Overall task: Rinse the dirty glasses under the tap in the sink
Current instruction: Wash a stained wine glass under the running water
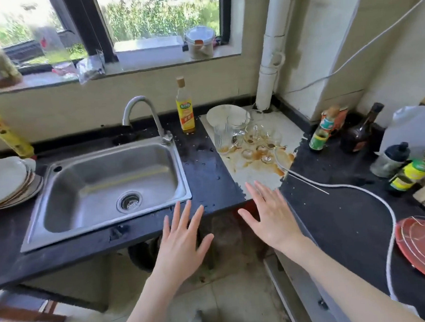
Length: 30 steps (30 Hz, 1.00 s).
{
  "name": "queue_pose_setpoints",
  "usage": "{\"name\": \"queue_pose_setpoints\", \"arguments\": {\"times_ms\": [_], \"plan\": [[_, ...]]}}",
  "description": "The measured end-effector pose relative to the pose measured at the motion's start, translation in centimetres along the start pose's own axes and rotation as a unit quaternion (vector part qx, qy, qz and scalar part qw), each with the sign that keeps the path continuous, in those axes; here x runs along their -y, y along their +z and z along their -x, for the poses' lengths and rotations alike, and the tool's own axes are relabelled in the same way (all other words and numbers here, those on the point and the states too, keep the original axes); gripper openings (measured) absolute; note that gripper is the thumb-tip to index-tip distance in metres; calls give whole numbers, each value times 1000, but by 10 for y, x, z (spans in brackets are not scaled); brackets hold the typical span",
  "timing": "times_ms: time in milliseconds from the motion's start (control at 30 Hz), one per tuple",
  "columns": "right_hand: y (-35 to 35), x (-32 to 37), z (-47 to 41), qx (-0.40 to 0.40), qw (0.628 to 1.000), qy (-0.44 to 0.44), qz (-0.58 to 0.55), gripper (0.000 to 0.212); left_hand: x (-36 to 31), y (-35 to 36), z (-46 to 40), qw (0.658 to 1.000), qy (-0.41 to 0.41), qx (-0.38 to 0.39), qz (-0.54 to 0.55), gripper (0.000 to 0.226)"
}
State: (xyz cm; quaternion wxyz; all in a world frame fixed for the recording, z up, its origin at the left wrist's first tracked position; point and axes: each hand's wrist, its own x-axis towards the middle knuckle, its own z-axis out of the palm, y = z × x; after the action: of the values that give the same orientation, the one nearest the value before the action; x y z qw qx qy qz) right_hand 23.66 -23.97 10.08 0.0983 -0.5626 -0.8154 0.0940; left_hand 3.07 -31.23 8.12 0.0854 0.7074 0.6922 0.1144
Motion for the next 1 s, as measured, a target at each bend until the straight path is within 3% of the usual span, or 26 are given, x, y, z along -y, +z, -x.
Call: {"name": "queue_pose_setpoints", "arguments": {"times_ms": [267, 500, 600, 700, 833, 1000], "plan": [[11, -31, -113, -4, 994, 101, -46, 61, 43, 6, -146, 995, 86, 45, -27, 86], [11, -86, -179, -25, 981, 184, -61, 56, 41, 15, -226, 986, 136, 89, -21, 84], [10, -121, -212, -48, 968, 232, -83, 65, 37, 25, -253, 982, 152, 103, -32, 80], [17, -156, -242, -23, 944, 294, -150, 84, 29, 36, -273, 986, 140, 84, -24, 68], [30, -187, -263, 56, 932, 288, -214, 100, 6, 54, -287, 988, 116, 96, -22, 60], [37, -203, -271, 59, 934, 248, -250, 83, -18, 60, -300, 990, 108, 88, -3, 60]]}}
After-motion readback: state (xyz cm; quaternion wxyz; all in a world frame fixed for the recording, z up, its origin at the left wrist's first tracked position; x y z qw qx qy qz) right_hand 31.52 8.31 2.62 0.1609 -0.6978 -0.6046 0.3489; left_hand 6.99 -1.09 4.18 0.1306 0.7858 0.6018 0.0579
